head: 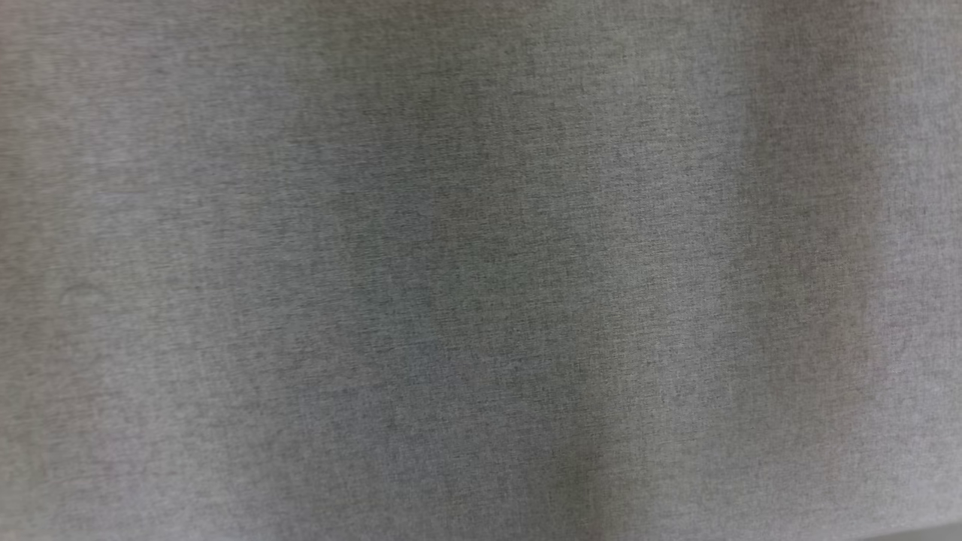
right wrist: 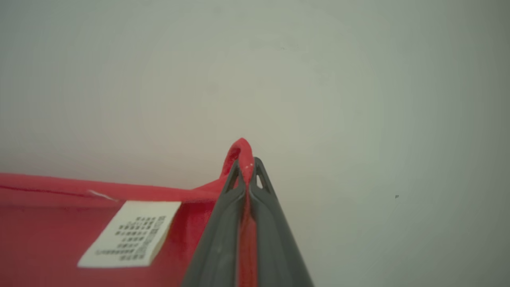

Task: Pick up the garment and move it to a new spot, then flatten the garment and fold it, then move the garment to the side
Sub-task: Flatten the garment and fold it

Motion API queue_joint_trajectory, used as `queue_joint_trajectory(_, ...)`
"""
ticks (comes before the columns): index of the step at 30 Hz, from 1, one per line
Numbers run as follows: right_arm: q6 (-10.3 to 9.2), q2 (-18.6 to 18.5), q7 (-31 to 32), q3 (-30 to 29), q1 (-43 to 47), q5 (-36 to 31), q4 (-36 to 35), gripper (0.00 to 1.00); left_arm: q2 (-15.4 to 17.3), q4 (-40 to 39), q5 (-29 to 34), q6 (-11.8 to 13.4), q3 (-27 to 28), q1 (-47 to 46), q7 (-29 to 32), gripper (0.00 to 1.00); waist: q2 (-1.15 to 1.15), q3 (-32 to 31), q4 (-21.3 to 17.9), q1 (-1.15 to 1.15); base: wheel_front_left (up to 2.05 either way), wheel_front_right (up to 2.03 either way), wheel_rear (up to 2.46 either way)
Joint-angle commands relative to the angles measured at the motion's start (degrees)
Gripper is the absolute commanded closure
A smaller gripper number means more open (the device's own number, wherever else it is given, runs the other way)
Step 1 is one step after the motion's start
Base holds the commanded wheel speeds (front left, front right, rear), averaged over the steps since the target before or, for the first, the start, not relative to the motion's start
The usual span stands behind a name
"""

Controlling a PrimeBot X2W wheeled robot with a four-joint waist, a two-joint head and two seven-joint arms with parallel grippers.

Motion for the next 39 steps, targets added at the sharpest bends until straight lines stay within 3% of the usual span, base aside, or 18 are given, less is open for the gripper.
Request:
queue_joint_trajectory(1, -0.12, 0.12, -0.22, -0.17, -0.61, -0.20, 0.13, 1.00, 0.88, 0.18, -0.32, 0.13, 0.22, -0.99, -0.32, 1.00, -0.01, 0.34, -0.37, -0.01, 0.00, 0.00, 0.00)
queue_joint_trajectory(23, -0.12, 0.43, -5.63, 1.39, -1.28, -4.43, 5.84, 1.00, 2.44, 1.17, -5.85, 0.13, -5.22, 1.78, -5.87, 1.00, -0.01, 0.35, 1.18, -0.01, 0.00, 0.00, 0.00)
queue_joint_trajectory(32, -0.12, 1.74, -11.67, 8.32, 7.36, 0.79, 8.47, 1.00, 6.76, -9.78, -12.11, 0.11, -9.89, 15.91, -11.02, 1.00, -0.01, -4.76, 1.48, -0.01, 0.00, 0.00, 0.00)
queue_joint_trajectory(39, -0.12, 2.90, -14.60, 18.78, 23.60, 10.95, 4.79, 1.00, 12.31, -21.99, -16.38, 0.11, -9.95, 34.50, -14.95, 1.00, -0.01, -10.75, 1.48, -0.01, 0.00, 0.00, 0.00)
